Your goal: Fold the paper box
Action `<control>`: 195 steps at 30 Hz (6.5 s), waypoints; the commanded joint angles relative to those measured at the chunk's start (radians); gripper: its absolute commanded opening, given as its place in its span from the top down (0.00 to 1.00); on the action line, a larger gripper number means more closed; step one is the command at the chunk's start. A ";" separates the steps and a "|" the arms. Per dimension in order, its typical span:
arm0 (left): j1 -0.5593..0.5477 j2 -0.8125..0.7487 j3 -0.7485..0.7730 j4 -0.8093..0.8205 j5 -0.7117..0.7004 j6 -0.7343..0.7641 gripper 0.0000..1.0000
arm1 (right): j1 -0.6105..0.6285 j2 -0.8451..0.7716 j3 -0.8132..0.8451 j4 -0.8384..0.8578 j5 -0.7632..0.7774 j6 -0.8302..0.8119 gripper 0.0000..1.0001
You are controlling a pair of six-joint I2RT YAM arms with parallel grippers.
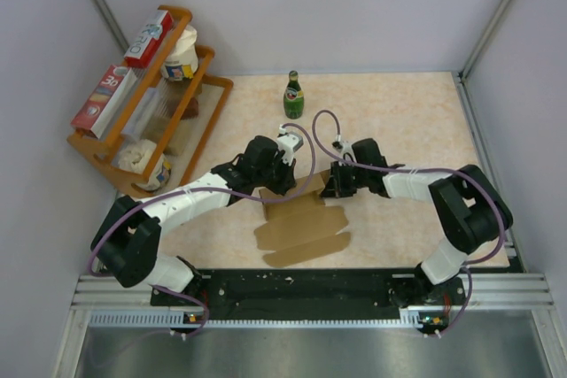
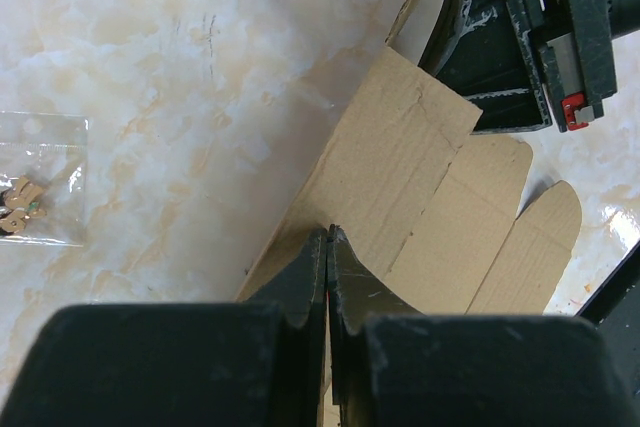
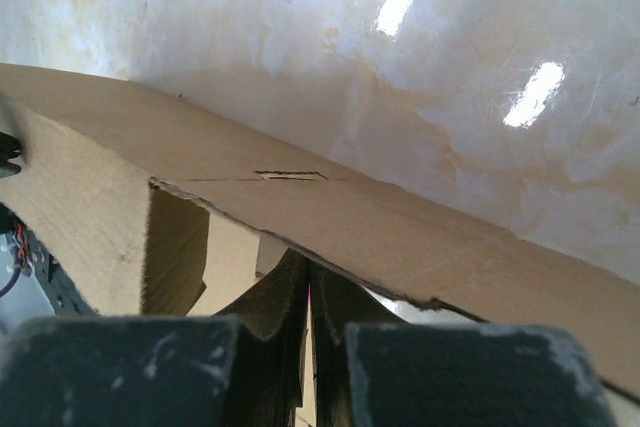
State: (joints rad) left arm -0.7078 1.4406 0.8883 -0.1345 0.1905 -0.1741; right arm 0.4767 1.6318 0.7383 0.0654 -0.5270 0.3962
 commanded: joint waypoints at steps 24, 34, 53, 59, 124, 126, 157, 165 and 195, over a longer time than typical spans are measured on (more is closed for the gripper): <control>-0.007 -0.005 -0.028 -0.027 0.001 -0.005 1.00 | -0.009 -0.235 0.042 -0.191 0.148 -0.062 1.00; -0.007 -0.019 -0.037 -0.027 0.000 -0.005 1.00 | -0.055 -0.371 0.203 -0.478 0.392 -0.161 0.74; -0.007 -0.014 -0.020 -0.030 0.007 -0.005 1.00 | -0.058 -0.179 0.361 -0.564 0.361 -0.450 0.45; -0.007 -0.009 -0.015 -0.033 0.009 -0.004 1.00 | -0.058 -0.115 0.392 -0.562 0.332 -0.490 0.51; -0.018 -0.028 -0.025 -0.025 0.010 -0.016 1.00 | 0.085 -0.190 0.326 -0.728 0.205 -0.204 0.98; -0.019 -0.026 -0.025 -0.025 0.010 -0.016 1.00 | 0.086 -0.205 0.306 -0.713 0.202 -0.197 0.97; -0.025 -0.040 -0.023 -0.045 -0.008 -0.015 1.00 | 0.086 -0.271 0.087 -0.345 -0.030 -0.146 0.62; -0.025 -0.037 -0.026 -0.043 -0.005 -0.015 1.00 | 0.022 -0.433 0.065 -0.306 0.109 -0.102 0.51; -0.027 -0.037 -0.002 -0.043 0.012 -0.022 1.00 | -0.043 -0.178 0.078 -0.270 0.062 -0.163 0.56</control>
State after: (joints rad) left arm -0.7296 1.4220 0.8742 -0.1432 0.1951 -0.1894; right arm 0.4290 1.4540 0.8360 -0.2932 -0.3679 0.2638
